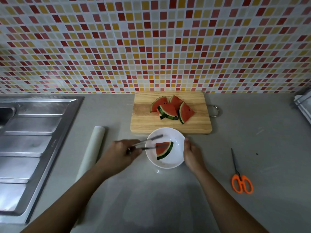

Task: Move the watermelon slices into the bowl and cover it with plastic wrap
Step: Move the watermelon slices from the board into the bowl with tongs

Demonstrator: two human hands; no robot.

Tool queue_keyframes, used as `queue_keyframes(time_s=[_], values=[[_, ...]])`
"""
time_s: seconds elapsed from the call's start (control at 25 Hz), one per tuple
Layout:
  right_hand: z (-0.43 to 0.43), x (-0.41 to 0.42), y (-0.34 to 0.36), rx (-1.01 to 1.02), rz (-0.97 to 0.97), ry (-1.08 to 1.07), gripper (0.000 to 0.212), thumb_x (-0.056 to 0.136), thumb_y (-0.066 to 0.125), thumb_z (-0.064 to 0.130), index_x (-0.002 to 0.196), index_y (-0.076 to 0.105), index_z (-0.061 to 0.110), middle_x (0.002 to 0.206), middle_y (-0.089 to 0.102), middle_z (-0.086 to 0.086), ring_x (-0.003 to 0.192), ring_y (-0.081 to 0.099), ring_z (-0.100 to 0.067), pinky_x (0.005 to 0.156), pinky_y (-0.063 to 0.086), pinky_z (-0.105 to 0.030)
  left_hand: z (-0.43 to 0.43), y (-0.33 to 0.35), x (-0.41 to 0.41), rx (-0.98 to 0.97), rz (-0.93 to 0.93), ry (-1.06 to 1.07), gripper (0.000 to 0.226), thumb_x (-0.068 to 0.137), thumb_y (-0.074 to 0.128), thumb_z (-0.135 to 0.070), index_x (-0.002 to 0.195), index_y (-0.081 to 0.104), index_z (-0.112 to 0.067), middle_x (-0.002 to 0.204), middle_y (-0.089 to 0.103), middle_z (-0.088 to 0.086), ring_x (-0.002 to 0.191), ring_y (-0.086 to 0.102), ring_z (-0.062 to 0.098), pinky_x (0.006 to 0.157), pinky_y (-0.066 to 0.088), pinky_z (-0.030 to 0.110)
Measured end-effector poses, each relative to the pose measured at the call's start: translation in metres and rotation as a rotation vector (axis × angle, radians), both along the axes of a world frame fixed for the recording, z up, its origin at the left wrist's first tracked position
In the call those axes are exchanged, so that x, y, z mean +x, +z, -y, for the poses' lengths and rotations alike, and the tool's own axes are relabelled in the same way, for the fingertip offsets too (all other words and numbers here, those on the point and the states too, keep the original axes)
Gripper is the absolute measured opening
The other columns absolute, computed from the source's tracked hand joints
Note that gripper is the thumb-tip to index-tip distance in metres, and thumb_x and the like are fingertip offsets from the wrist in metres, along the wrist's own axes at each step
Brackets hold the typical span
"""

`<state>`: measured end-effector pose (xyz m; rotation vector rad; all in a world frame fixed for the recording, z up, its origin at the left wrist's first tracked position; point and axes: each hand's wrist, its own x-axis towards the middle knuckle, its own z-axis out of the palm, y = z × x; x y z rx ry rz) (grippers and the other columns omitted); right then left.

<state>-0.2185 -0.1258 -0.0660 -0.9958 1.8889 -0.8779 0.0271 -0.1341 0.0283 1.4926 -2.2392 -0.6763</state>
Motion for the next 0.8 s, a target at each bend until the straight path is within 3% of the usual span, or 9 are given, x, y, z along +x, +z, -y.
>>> queue_keyframes(time_s=[0.08,0.16,0.24,0.36,0.52,0.8], values=[[0.0,0.001,0.001,-0.007,0.004,0.0,0.047,0.099,0.029,0.037,0.088,0.066,0.01,0.079,0.064,-0.006,0.075,0.059,-0.022,0.068,0.039,-0.029,0.027,-0.004,-0.006,0.242,-0.263,0.248,0.014,0.089,0.061,-0.029,0.087,0.07,-0.017,0.068,0.063,-0.003,0.051,0.047,0.005,0.049,0.035,0.012],[0.0,0.001,0.001,-0.008,0.006,0.003,0.048,0.099,0.03,0.036,0.089,0.066,0.007,0.08,0.065,-0.008,0.075,0.06,-0.022,0.067,0.042,-0.031,0.056,-0.009,-0.019,0.582,-0.547,0.443,0.02,0.089,0.061,-0.025,0.091,0.069,-0.006,0.072,0.061,0.004,0.049,0.039,0.009,0.044,0.034,0.018],[0.0,0.0,0.001,-0.004,0.005,0.009,0.049,0.099,0.03,0.037,0.089,0.066,0.005,0.08,0.066,-0.009,0.074,0.061,-0.022,0.069,0.045,-0.033,0.078,-0.015,-0.034,0.734,-0.554,0.498,0.023,0.089,0.062,-0.02,0.095,0.065,0.002,0.074,0.058,0.01,0.049,0.034,0.011,0.041,0.031,0.019],[0.0,0.0,0.001,0.001,0.004,0.0,0.047,0.099,0.029,0.038,0.09,0.067,0.01,0.08,0.066,-0.005,0.071,0.06,-0.014,0.065,0.041,-0.028,0.1,-0.025,-0.051,0.768,-0.505,0.474,0.017,0.089,0.061,-0.016,0.096,0.061,-0.001,0.073,0.056,0.01,0.05,0.032,0.011,0.041,0.029,0.019],[0.0,0.0,0.001,-0.007,-0.01,0.007,0.052,0.099,0.029,0.039,0.09,0.067,0.005,0.083,0.068,-0.01,0.078,0.062,-0.024,0.074,0.047,-0.034,0.11,-0.043,-0.058,0.778,-0.484,0.446,0.011,0.089,0.061,-0.016,0.084,0.06,-0.007,0.072,0.056,0.01,0.052,0.031,0.013,0.046,0.026,0.023],[0.001,0.0,0.0,-0.029,-0.028,0.013,0.053,0.099,0.03,0.037,0.085,0.065,0.001,0.078,0.067,-0.013,0.073,0.061,-0.025,0.07,0.046,-0.034,0.118,-0.051,-0.065,0.742,-0.551,0.438,0.012,0.089,0.06,-0.014,0.078,0.061,-0.008,0.068,0.056,0.008,0.05,0.031,0.012,0.045,0.026,0.022]])
